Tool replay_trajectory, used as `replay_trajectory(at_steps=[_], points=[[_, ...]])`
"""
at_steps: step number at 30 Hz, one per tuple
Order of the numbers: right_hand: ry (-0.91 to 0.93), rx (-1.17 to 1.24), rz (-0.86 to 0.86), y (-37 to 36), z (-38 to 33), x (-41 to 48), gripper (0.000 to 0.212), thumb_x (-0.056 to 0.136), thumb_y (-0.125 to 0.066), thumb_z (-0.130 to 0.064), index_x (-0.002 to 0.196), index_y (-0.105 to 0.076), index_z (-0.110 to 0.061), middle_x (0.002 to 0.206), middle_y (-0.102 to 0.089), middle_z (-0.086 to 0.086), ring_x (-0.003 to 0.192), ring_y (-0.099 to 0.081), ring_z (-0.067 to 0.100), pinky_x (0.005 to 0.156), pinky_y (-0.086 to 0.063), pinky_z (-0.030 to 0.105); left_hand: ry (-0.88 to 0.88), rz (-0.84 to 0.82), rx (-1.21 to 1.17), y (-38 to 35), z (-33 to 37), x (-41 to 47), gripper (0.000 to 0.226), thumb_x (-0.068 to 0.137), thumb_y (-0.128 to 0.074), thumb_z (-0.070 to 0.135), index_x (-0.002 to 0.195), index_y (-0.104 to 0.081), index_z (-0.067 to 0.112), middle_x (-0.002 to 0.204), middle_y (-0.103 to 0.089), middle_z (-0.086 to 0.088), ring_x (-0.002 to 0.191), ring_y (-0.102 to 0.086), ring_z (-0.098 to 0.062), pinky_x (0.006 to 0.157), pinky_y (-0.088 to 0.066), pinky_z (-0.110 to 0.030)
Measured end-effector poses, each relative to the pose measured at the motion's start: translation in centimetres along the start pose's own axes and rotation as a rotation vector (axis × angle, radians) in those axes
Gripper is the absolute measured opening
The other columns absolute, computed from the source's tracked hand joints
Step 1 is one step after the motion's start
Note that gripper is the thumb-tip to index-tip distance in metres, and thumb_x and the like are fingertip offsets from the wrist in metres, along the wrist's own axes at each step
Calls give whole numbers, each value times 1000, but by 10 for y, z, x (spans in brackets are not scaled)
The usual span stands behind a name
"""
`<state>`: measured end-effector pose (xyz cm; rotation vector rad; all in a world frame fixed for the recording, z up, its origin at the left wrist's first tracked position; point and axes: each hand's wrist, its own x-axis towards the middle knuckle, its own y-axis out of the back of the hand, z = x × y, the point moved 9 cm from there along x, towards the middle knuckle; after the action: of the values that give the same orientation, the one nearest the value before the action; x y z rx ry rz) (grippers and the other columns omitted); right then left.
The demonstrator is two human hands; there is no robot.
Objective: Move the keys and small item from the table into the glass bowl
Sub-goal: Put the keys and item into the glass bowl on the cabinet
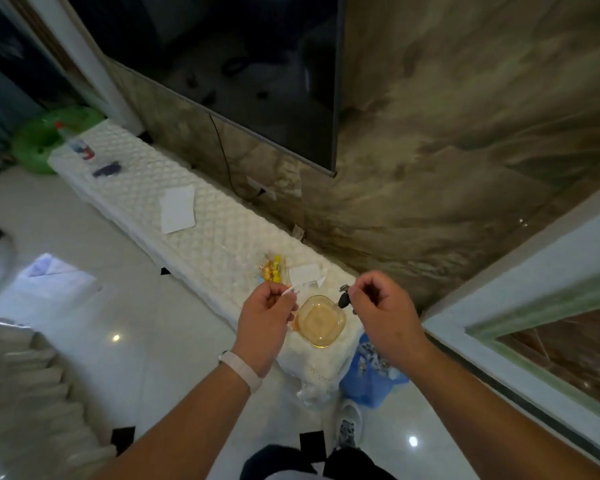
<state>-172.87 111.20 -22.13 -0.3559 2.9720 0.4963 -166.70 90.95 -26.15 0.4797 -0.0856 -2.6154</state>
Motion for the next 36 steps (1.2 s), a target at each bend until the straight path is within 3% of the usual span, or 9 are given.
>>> replay_trajectory(at_steps=[5, 9, 13, 18, 21, 26, 29, 32, 36], points=[[-74, 52, -27, -10, 46, 46, 14, 88, -61, -9, 74, -60, -13, 56, -59, -6, 50, -48, 4, 45, -41, 17, 106, 55, 15, -19, -35, 46, 11, 86, -60, 8, 76, -62, 13, 64, -65, -5, 53, -55, -9, 50, -46, -18], [-144, 15, -57, -23, 94, 75, 12, 85, -60, -18, 73, -58, -16, 64, -61, 10, 58, -56, 21, 55, -48, 32, 154, 61, -6, -29, -72, 79, 12, 86, -59, 4, 76, -62, 10, 63, -64, -5, 48, -54, -5, 47, -45, -16], [-212, -2, -58, -43, 159, 104, 12, 85, -60, -19, 74, -57, -17, 68, -63, 15, 63, -58, 31, 56, -49, 36, 199, 37, 15, -45, -132, 114, 12, 86, -59, 5, 75, -61, 10, 64, -63, -7, 50, -54, -6, 48, -45, -17], [-305, -33, -38, -80, 252, 130, 15, 83, -60, -20, 69, -56, -24, 65, -63, 8, 55, -54, 13, 49, -44, 24, 308, -2, 68, -65, -228, 158, 8, 84, -60, 10, 77, -63, 7, 61, -66, -2, 53, -60, -9, 51, -48, -20], [-359, -41, -32, -106, 311, 141, 13, 82, -59, -19, 70, -56, -21, 66, -63, 14, 53, -52, 14, 48, -43, 30, 389, -17, 85, -76, -291, 181, 12, 85, -63, 13, 79, -63, 3, 58, -64, -1, 52, -57, -10, 52, -48, -24], [-402, -141, -112, -152, 399, 151, 11, 83, -57, -23, 75, -58, -16, 69, -66, 13, 52, -52, 13, 47, -42, 27, 477, -14, 108, -91, -376, 204, 14, 89, -61, 16, 79, -60, 6, 66, -66, -6, 54, -60, -11, 51, -48, -23], [-401, -178, -116, -165, 430, 159, 11, 83, -56, -24, 77, -59, -16, 71, -66, 12, 55, -53, 13, 48, -41, 23, 471, -9, 171, -99, -399, 214, 12, 87, -59, 16, 84, -61, 4, 70, -69, -6, 54, -61, -10, 47, -46, -22], [-397, -194, -140, -172, 442, 165, 10, 84, -55, -26, 75, -59, -30, 72, -65, -7, 57, -56, -1, 46, -40, 12, 427, -17, 252, -100, -402, 223, 5, 80, -59, 17, 76, -58, 14, 65, -63, -2, 52, -55, -11, 44, -40, -19], [-388, -258, -220, -171, 437, 165, 6, 86, -56, -29, 91, -60, -30, 88, -62, -15, 75, -57, -3, 60, -41, 12, 395, -111, 335, -97, -393, 223, 10, 82, -59, 25, 92, -59, 23, 92, -69, -5, 70, -62, -16, 53, -43, -21]])
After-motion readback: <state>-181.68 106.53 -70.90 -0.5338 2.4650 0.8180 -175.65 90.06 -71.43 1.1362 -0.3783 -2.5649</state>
